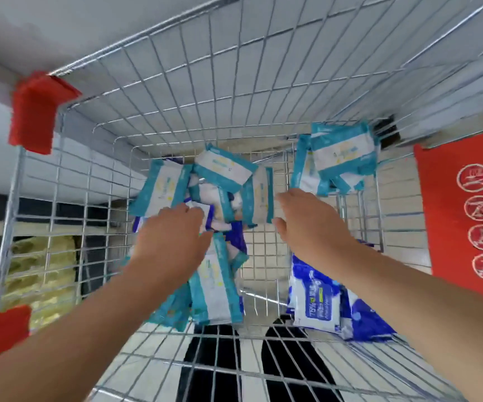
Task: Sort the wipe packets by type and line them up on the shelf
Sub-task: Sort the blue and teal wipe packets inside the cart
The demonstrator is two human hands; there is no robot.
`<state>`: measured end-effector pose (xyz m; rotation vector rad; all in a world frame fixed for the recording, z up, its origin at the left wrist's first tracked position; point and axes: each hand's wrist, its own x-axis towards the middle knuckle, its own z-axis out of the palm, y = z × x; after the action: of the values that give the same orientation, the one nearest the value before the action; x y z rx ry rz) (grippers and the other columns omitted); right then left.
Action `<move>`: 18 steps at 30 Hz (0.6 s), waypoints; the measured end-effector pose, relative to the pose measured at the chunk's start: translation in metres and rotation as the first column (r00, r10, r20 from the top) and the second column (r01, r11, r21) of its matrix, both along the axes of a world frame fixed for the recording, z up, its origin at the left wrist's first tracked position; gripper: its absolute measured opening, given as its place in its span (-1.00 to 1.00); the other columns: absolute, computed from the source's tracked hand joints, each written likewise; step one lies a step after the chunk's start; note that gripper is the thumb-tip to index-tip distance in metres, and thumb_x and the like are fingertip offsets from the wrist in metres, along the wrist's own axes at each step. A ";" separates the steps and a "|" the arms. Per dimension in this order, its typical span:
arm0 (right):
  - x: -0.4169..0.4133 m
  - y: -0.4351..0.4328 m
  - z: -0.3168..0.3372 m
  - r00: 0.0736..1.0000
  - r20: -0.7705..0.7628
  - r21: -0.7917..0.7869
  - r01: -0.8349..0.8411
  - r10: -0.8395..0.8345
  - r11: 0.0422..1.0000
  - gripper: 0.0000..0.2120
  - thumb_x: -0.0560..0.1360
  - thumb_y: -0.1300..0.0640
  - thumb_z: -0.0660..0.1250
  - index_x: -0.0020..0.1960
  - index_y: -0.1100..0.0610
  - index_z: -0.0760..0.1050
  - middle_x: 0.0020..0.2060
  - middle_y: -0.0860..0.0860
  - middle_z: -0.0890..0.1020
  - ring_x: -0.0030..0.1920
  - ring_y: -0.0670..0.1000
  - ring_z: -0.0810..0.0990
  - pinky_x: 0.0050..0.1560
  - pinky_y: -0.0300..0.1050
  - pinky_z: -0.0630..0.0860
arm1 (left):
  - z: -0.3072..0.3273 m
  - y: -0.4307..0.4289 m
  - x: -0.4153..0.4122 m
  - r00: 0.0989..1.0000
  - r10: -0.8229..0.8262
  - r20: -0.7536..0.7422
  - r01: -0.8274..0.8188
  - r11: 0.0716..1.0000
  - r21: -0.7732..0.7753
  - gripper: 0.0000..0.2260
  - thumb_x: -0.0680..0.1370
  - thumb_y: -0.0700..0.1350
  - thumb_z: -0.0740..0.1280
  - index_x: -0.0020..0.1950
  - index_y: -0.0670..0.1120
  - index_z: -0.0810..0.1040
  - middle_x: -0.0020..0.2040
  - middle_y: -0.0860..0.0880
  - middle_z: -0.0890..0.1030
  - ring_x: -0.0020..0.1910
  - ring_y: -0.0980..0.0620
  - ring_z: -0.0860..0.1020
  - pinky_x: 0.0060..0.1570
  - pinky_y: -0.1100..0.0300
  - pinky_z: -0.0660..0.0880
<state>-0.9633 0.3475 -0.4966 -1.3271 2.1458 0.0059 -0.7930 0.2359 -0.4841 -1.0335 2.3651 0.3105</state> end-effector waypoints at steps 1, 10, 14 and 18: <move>0.007 -0.014 -0.007 1.000 0.023 -0.026 0.002 -0.001 1.000 -0.76 0.59 0.13 0.17 0.22 0.17 0.43 0.10 0.05 0.51 0.11 0.08 0.52 -0.10 -0.14 0.37 | -0.005 -0.017 0.011 0.999 0.045 0.012 -0.045 0.999 -0.023 -0.66 0.61 0.11 0.14 0.29 -0.02 0.43 0.21 -0.06 0.48 0.19 -0.10 0.47 0.06 0.04 0.43; 0.016 -0.115 -0.090 0.997 -0.042 -0.141 0.051 -0.058 0.989 -0.65 0.58 0.05 0.21 0.27 0.22 0.36 0.15 0.17 0.49 0.16 0.19 0.47 0.12 0.01 0.38 | -0.078 -0.104 0.028 0.877 0.443 -0.186 -0.430 0.896 0.106 -0.54 0.52 0.06 0.36 0.30 -0.16 0.38 0.14 -0.25 0.53 0.16 -0.25 0.48 0.08 -0.02 0.42; 0.019 -0.136 -0.107 0.984 -0.167 -0.067 0.048 -0.058 0.997 -0.51 0.50 0.00 0.32 0.34 0.16 0.29 0.15 0.15 0.51 0.19 0.21 0.49 0.20 0.05 0.29 | -0.085 -0.110 0.015 0.815 0.509 -0.276 -0.493 0.860 0.133 -0.46 0.47 -0.06 0.46 0.32 -0.18 0.29 0.15 -0.23 0.53 0.15 -0.23 0.50 0.00 0.03 0.39; 0.023 -0.142 -0.101 0.969 0.038 -0.107 0.247 -0.244 0.963 -0.74 0.52 0.10 0.25 0.17 0.16 0.37 0.03 0.08 0.56 0.09 0.16 0.54 0.15 0.03 0.35 | -0.080 -0.115 0.018 0.760 0.530 -0.376 -0.526 0.842 0.122 -0.75 0.54 -0.16 0.32 0.17 -0.22 0.42 0.11 -0.24 0.51 0.01 -0.20 0.50 -0.14 0.09 0.35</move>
<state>-0.9399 0.2055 -0.5977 -1.1052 2.3041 -0.2321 -0.7748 0.1208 -0.5640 -1.7776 2.3481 0.8091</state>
